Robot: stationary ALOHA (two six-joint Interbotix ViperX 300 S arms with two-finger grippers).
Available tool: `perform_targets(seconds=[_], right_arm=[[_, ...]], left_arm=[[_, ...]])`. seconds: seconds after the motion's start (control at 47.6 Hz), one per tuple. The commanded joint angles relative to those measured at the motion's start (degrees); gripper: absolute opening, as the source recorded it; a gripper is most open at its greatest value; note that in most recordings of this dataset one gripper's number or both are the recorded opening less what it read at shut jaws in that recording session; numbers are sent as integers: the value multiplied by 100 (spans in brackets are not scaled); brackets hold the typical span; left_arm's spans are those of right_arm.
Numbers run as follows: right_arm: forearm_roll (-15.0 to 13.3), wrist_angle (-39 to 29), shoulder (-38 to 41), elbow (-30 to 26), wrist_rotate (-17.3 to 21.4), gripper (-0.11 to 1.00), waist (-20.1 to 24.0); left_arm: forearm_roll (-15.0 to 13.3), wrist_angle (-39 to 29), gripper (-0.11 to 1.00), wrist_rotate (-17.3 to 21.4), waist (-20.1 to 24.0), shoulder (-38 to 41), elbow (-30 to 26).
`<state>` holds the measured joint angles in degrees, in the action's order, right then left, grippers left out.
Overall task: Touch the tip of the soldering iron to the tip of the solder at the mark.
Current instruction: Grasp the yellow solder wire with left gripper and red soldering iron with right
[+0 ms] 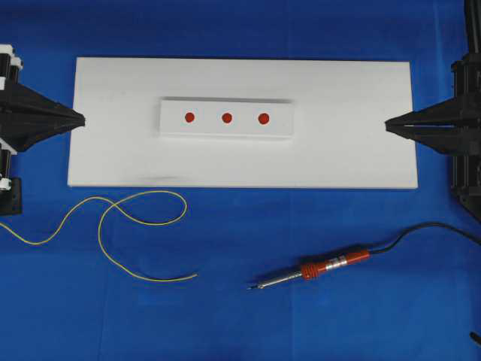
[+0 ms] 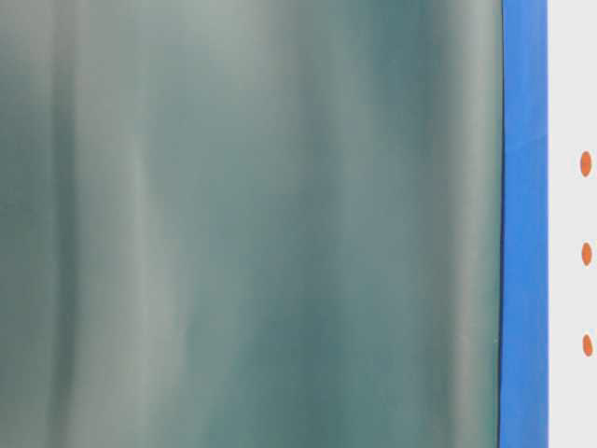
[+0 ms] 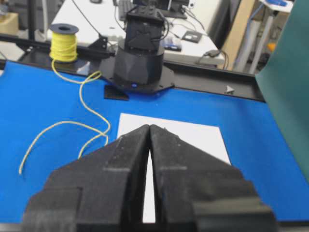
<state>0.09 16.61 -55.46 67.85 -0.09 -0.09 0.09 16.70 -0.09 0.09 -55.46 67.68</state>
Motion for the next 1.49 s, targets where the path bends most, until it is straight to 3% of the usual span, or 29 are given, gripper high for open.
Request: perform_targets(seconds=[0.0, 0.126, 0.42, 0.525, 0.609, 0.714, 0.862, 0.925, 0.988, 1.471], right_arm=[[26, 18, 53, -185, 62, 0, 149], [79, -237, 88, -290, 185, -6, 404], [79, -422, 237, -264, 580, -5, 1257], [88, -439, 387, -229, 694, 1, 1529], [105, -439, 554, -193, 809, 12, 1670], [167, -404, 853, -158, 976, 37, 1784], [316, -176, 1503, -105, 1046, 81, 1934], [404, -53, 1775, -88, 1046, 92, 2004], [536, 79, 2039, -44, 1046, 90, 2065], [1661, 2153, 4614, 220, 1046, 88, 2848]], left_arm=[[0, -18, 0, -123, -149, 53, -105], [0, -18, 0, -281, -396, 70, -88], [0, 53, 0, -325, -1143, 255, 26], [0, 114, 0, -334, -1477, 492, 35], [0, 176, 2, -334, -1714, 721, 35], [0, 299, 23, -387, -1995, 1125, 18], [-9, 352, 68, -545, -2312, 1731, -35], [-9, 404, 83, -642, -2426, 2004, -70], [-9, 536, 87, -773, -2549, 2355, -105], [-26, 2399, 84, -1055, -2918, 4948, -211]])
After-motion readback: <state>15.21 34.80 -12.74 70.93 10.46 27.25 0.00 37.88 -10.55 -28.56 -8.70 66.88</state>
